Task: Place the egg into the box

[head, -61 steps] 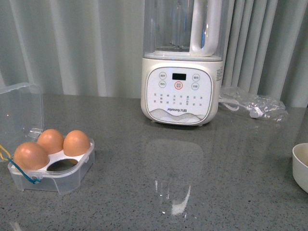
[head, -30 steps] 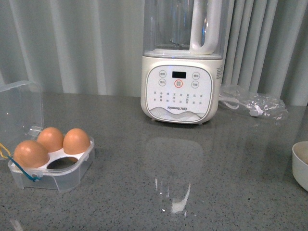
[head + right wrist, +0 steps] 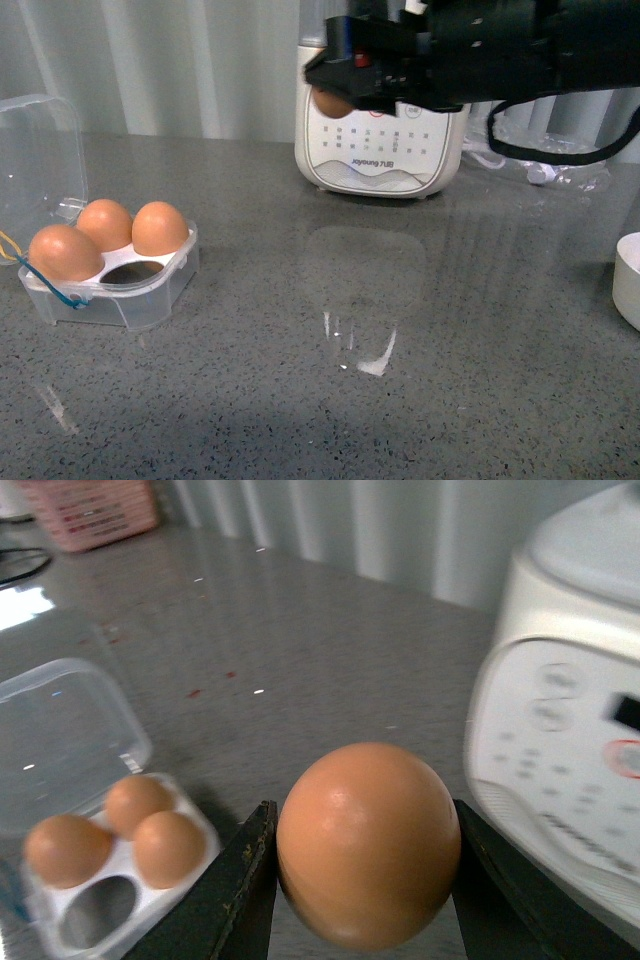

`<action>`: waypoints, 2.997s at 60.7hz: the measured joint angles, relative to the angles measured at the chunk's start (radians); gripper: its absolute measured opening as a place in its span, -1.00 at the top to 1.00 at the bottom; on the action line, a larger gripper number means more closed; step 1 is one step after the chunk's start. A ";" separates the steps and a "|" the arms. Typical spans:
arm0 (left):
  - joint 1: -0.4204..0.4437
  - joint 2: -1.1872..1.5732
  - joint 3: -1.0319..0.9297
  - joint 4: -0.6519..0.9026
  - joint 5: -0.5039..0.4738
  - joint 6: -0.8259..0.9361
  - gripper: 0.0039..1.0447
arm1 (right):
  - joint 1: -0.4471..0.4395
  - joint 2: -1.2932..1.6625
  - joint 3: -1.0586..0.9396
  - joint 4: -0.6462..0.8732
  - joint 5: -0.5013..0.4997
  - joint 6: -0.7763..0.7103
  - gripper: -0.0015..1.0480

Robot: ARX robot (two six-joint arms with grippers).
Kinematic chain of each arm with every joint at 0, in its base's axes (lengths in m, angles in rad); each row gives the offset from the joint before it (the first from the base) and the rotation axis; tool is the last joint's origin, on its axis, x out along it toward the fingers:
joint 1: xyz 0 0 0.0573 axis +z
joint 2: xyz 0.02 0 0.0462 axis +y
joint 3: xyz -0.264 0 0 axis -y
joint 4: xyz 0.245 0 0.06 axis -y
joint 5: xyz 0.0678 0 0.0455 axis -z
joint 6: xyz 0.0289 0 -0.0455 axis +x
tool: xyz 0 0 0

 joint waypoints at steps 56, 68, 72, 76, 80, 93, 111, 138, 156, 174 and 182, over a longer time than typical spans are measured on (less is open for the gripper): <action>0.000 0.000 0.000 0.000 0.000 0.000 -0.87 | 0.167 0.148 0.085 -0.033 -0.283 -0.041 0.20; 0.000 0.000 0.000 0.000 0.000 0.000 -0.87 | 0.199 0.173 0.125 -0.046 -0.274 -0.047 0.20; 0.000 0.000 0.000 0.000 0.000 0.000 -0.87 | 0.206 0.180 0.134 -0.051 -0.272 -0.050 0.20; 0.000 0.000 0.000 0.000 0.000 0.000 -0.87 | 0.212 0.189 0.144 -0.057 -0.269 -0.056 0.20; 0.000 0.000 0.000 0.000 0.000 0.000 -0.87 | 0.217 0.203 0.156 -0.066 -0.262 -0.060 0.20; 0.000 0.000 0.000 0.000 0.000 0.000 -0.87 | 0.219 0.240 0.177 -0.089 -0.240 -0.064 0.20; 0.000 0.000 0.000 0.000 0.000 0.000 -0.87 | 0.224 0.257 0.182 -0.113 -0.237 -0.072 0.20; 0.000 0.000 0.000 0.000 0.000 0.000 -0.87 | 0.227 0.279 0.182 -0.173 -0.218 -0.122 0.20; 0.000 0.000 0.000 0.000 0.000 0.000 -0.87 | 0.220 0.274 0.175 -0.173 -0.230 -0.130 -0.68; 0.000 0.000 0.000 0.000 0.000 0.000 -0.87 | 0.198 0.231 0.144 -0.148 -0.231 -0.122 -0.86; 0.000 0.000 0.000 0.000 0.000 0.000 -0.87 | 0.192 0.197 0.122 -0.136 -0.237 -0.121 -0.86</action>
